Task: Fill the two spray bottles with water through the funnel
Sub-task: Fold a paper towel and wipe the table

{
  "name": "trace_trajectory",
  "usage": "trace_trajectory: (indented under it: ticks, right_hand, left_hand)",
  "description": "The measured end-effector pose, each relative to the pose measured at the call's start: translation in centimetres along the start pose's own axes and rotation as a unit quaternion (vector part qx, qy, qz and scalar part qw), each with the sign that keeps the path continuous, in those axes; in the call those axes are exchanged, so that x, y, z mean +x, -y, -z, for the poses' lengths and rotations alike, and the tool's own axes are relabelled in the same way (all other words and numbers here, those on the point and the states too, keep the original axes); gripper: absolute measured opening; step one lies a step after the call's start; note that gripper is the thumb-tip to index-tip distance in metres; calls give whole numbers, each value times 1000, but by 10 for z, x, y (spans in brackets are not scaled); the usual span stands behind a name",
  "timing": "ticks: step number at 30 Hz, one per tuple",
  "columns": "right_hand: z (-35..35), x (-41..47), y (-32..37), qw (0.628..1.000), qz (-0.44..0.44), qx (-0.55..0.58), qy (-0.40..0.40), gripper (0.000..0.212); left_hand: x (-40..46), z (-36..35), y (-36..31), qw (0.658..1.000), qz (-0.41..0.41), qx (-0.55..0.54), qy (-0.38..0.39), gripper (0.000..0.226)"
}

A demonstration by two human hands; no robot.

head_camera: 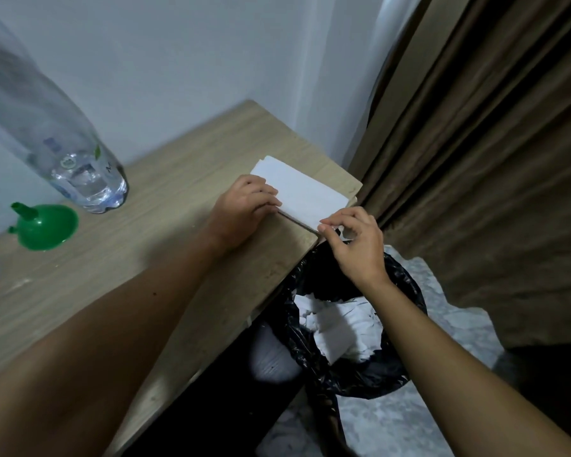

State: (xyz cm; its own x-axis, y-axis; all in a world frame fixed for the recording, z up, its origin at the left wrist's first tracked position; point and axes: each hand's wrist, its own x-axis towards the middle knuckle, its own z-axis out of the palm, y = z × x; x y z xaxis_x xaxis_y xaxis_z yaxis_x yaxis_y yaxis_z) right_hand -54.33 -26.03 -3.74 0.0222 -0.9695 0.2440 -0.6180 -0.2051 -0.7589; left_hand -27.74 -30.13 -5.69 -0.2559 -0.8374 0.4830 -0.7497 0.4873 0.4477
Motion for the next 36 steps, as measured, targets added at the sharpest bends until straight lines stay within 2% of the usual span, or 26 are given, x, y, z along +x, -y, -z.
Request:
trace_trajectory:
  ticks: [4,7,11,18,22,27,31,34,36]
  right_hand:
    - [5,10,9,1000,14,15,-14,5]
    - [9,15,18,999,19,34,-16,5]
    - [14,21,28,996,-18,85,-24,5]
    - [24,24,53,993,-11,117,-21,5]
    - [20,22,73,991,2,133,-16,5]
    - [6,8,101,986,20,163,-2,6]
    - [-14,-3,118,983,21,181,32,8]
    - [-34,-12,131,979,15,193,63,17]
    - [-48,-18,137,977,13,194,91,13]
  left_hand:
    - [8,13,-5,1000,13,9,9,6]
    - [12,24,-10,999,44,3,9,8]
    - [7,44,-11,998,56,3,-9,9]
    - [-12,76,-15,990,102,-13,-98,10]
    - [-25,93,-25,969,163,-71,-172,12]
    - [-53,110,-31,945,224,-129,-203,15]
    - [-86,127,-34,926,273,-128,-229,13]
    - [-116,140,-40,909,309,-124,-249,11]
    - [-137,148,-44,894,337,-127,-267,11]
